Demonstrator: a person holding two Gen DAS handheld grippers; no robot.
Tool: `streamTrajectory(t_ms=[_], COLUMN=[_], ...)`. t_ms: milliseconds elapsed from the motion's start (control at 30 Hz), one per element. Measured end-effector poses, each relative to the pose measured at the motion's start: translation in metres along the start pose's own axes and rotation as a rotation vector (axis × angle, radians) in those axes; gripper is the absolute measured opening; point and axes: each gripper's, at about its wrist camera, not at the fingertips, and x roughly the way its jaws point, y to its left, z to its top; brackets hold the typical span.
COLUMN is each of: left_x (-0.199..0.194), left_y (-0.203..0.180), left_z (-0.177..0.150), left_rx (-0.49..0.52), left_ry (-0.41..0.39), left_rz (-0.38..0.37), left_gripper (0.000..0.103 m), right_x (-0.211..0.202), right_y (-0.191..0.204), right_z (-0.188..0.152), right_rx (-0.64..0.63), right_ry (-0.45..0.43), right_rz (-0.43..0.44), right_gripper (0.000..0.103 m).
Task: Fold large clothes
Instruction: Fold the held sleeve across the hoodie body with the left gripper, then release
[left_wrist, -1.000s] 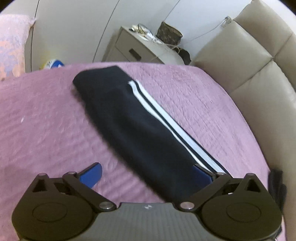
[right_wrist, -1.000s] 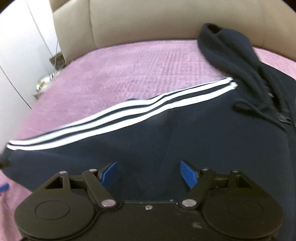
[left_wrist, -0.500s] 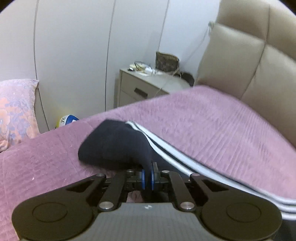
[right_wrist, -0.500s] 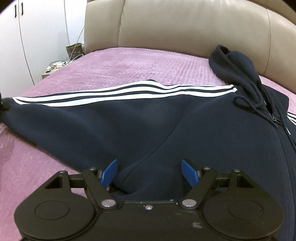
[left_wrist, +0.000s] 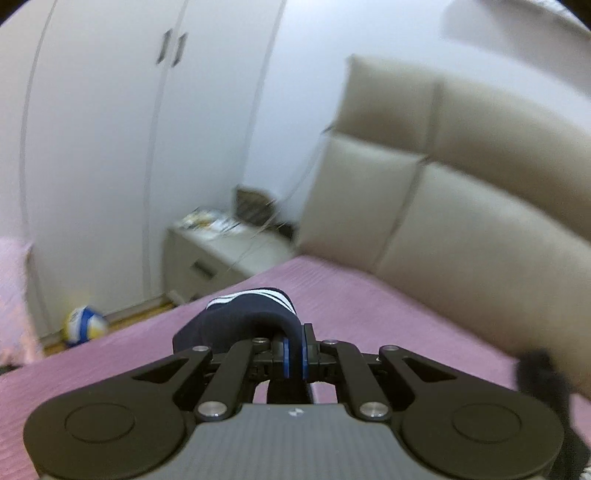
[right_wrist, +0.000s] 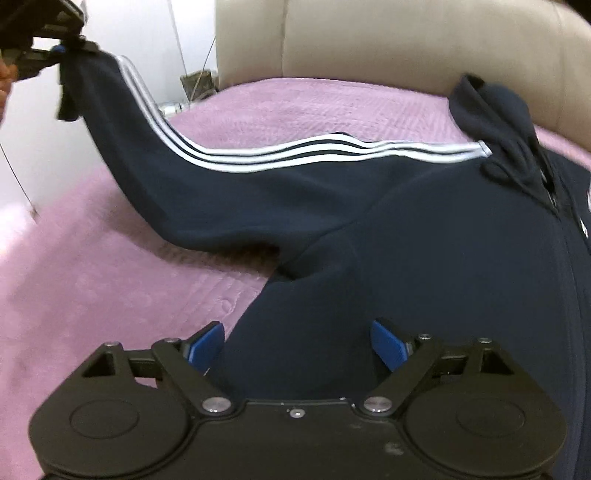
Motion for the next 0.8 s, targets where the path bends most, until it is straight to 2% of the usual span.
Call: streamTrajectory(t_ms=[100, 267, 333, 433, 500, 567, 700, 800], left_x=[-0.02, -0.052, -0.063, -0.078, -0.091, -0.098, -0.104, -0.103], left_y=[-0.042, -0.123, -0.158, -0.204, -0.236, -0.263, -0.311, -0.343], left_z=[0.011, 0.019, 0.019, 0.015, 0.004, -0.01, -0.05, -0.088], left_rx=[0.004, 0.005, 0.011, -0.005, 0.011, 0.011, -0.01, 0.028], left_ry=[-0.039, -0.101, -0.112, -0.108, -0.114, -0.106, -0.057, -0.024], left_rz=[-0.078, -0.22, -0.296, -0.42, -0.499, -0.576, -0.722, -0.751], left_gripper=[0.007, 0.007, 0.007, 0.007, 0.007, 0.007, 0.007, 0.007], right_x=[-0.021, -0.063, -0.081, -0.116, -0.139, -0.157, -0.183, -0.191], right_y=[-0.033, -0.106, -0.14, -0.198, -0.231, -0.253, -0.275, -0.282], right_z=[0.005, 0.004, -0.007, -0.034, -0.051, -0.061, -0.069, -0.08], right_rx=[0.087, 0.266, 0.35, 0.544, 0.659, 0.706, 0.694, 0.699], right_ry=[0.002, -0.04, -0.043, -0.114, -0.17, -0.208, -0.226, -0.227], right_rz=[0.043, 0.036, 0.049, 0.064, 0.081, 0.087, 0.045, 0.032], right_gripper=[0.102, 0.102, 0.102, 0.102, 0.102, 0.102, 0.102, 0.102])
